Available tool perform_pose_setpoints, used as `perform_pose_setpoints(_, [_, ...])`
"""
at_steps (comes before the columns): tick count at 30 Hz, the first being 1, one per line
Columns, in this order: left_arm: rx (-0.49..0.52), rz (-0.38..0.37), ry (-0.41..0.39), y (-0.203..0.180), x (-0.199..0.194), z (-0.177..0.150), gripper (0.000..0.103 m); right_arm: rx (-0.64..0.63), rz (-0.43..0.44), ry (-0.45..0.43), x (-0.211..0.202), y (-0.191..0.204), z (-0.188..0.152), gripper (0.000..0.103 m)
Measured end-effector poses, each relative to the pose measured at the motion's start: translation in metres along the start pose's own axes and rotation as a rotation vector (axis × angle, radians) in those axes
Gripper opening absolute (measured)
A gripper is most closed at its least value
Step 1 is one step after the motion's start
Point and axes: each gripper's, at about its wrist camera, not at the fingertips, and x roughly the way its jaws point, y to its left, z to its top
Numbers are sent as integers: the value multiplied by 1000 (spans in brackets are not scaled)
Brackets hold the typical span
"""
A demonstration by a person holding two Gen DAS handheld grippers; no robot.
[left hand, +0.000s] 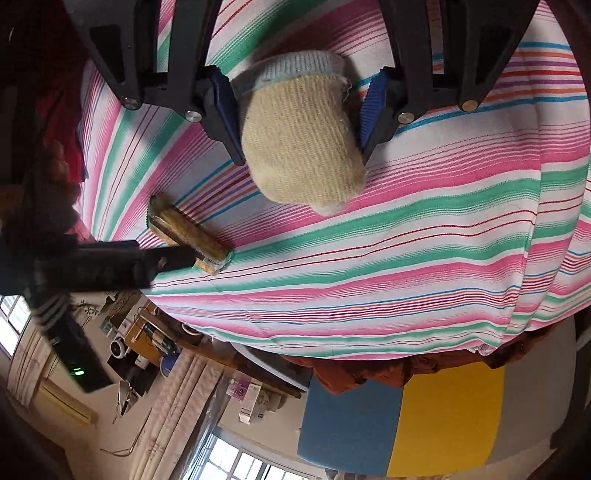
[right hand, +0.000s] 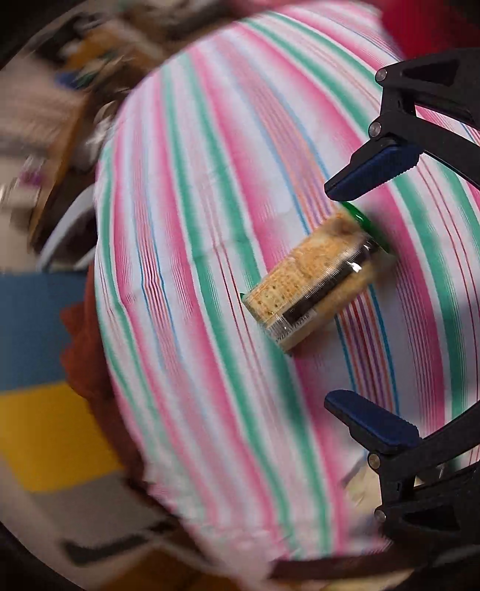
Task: Organize objects
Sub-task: 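Grasp the second cracker packet with the right tool while the left tool holds the sock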
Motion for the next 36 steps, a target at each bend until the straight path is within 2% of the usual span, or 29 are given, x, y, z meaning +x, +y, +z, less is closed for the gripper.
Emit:
perform_pose_setpoints(2, [1, -1, -1, 0, 0, -1, 59, -9, -4, 36, 14, -6, 2, 103])
perform_pose_setpoints(7, [-11, -20, -2, 2, 1, -1, 59, 32, 6, 61, 40, -22, 1, 102])
perform_pose_setpoints(8, [-9, -18, -2, 2, 2, -1, 59, 20, 11, 42, 38, -22, 2, 98])
perform_pose_setpoints(13, [29, 21, 0, -7, 5, -2, 61, -56, 41, -2, 29, -10, 1, 58])
perform_pose_setpoints(16, [33, 26, 0, -9, 5, -3, 61, -82, 48, -6, 28, -8, -1, 50])
perform_pose_setpoints(21, [50, 46, 1, -14, 7, -2, 61, -78, 72, 1, 27, -6, -3, 50])
perform_pose_setpoints(26, [56, 68, 6, -17, 5, -3, 56, -69, 96, -4, 27, -7, -4, 56])
perform_pose_setpoints(29, [38, 105, 20, -19, -2, -4, 55, -69, 131, -6, 28, -2, -7, 68])
perform_pose_setpoints(31, [35, 123, 35, -21, -8, -7, 54, -92, 116, -12, 29, 2, -8, 72])
perform_pose_setpoints(36, [33, 153, -15, -19, -49, -8, 54, -115, 92, -23, 25, 8, -11, 68])
